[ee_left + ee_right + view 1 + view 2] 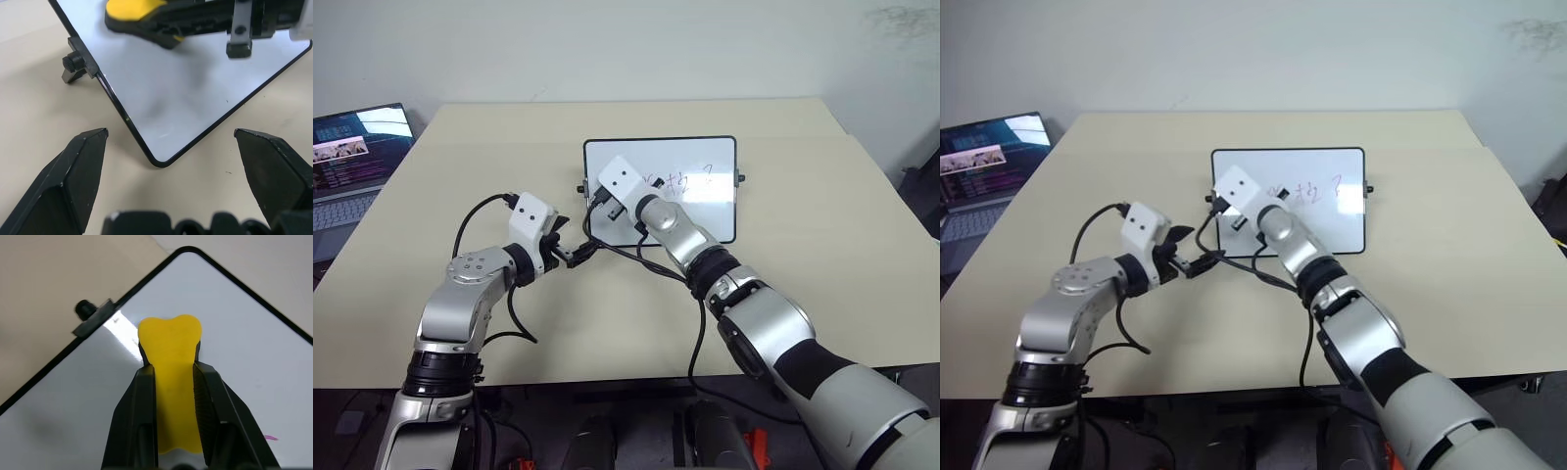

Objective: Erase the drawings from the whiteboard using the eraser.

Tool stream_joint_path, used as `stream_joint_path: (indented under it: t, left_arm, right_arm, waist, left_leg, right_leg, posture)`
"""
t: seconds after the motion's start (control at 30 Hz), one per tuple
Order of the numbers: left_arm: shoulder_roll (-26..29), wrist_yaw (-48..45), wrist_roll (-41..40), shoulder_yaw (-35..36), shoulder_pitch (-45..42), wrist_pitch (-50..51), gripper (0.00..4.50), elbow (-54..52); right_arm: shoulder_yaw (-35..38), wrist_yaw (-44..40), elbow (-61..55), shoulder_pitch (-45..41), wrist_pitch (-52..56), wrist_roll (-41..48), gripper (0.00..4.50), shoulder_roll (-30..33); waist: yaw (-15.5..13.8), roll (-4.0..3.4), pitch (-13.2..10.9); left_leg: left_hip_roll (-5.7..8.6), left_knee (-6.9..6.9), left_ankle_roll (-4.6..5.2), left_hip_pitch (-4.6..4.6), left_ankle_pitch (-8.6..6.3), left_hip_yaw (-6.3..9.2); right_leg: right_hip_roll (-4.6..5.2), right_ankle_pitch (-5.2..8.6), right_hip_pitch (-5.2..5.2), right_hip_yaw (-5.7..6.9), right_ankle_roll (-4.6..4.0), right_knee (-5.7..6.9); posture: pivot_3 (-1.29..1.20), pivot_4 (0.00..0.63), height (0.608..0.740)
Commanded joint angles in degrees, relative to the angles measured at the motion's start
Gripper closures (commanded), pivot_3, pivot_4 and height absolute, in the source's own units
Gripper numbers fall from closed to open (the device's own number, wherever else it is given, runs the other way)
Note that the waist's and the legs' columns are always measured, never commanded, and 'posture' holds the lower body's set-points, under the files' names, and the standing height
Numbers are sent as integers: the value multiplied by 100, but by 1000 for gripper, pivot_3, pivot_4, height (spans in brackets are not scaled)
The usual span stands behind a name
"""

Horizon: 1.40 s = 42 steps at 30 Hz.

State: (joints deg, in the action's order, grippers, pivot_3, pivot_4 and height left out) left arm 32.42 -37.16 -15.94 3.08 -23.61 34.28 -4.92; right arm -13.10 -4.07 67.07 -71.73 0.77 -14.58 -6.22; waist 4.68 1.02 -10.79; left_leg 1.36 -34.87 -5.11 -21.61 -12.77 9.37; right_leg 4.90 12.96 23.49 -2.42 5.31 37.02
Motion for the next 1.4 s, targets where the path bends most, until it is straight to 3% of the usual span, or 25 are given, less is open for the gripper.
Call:
stream_joint_path:
  t: [0.03,0.17,0.23,0.33,0.47,0.57,0.73,0.83,1.0,1.4]
  left_arm:
    - [45,-32,-10,57,-81,-158,0,-100]
    - [44,-33,-13,58,-85,-155,0,-103]
    - [57,-45,-32,77,-91,-140,0,-119]
    - [75,-81,-62,101,-83,-125,0,-127]
    - [62,-131,-62,78,-133,-119,0,-104]
    - [50,-255,-115,-1,-199,-70,0,-144]
    - [124,-528,-235,-125,-352,67,0,-335]
    - [224,-725,-261,-217,-535,131,0,-369]
    - [307,-867,-211,-362,-750,94,0,-262]
    - [455,-945,-35,-460,-935,-16,0,3]
  right_arm:
    - [175,279,71,-159,66,31,3828,157]
    - [220,9,-14,-173,79,113,3828,110]
    - [275,-509,-359,-154,80,294,3828,93]
    - [214,-1626,-1717,205,645,586,3828,284]
    - [226,-2429,-3691,751,1716,883,3828,704]
    - [309,-2876,-4870,1010,2491,1115,3828,1144]
    - [432,-3665,-6079,1613,3103,1243,3828,2580]
    - [453,-4110,-6314,2268,2825,917,3829,3945]
    - [410,-4195,-6239,2667,2531,665,3829,4907]
    - [444,-4309,-6082,2586,2194,545,3829,5387]
  waist:
    - [0,0,0]
    - [5,0,0]
    - [17,0,0]
    - [29,-1,-1]
    - [25,-1,-1]
    - [8,-1,-1]
    - [-46,0,0]
    - [-101,6,-3]
    - [-39,3,-8]
    - [-5,5,-9]
  left_leg:
    - [0,0,0,0,0,0]
    - [0,1,0,-1,0,0]
    - [0,1,0,-1,0,-1]
    - [-1,2,0,-10,-1,-1]
    - [-2,4,-1,-32,-1,0]
    - [-1,4,-3,-43,-3,0]
    - [1,3,-5,-56,-5,-4]
    - [2,3,-5,-59,-5,-7]
    - [2,3,-3,-67,-6,-26]
    - [2,-4,-4,-70,-6,-27]
  right_leg:
    - [0,0,0,0,0,0]
    - [0,0,0,0,0,-1]
    - [0,0,1,0,0,-2]
    - [0,0,7,0,1,-7]
    - [0,-14,29,1,-23,-6]
    - [0,-14,40,2,-23,-9]
    - [4,-13,47,4,-22,-15]
    - [5,2,47,3,3,-14]
    - [10,6,58,-9,9,-17]
    - [10,7,56,-11,10,-18]
  posture:
    - [0,150,740]
    - [0,150,740]
    - [0,150,740]
    - [0,150,740]
    - [0,150,740]
    - [0,150,740]
    - [0,150,740]
    - [0,150,740]
    - [0,150,740]
    - [0,150,740]
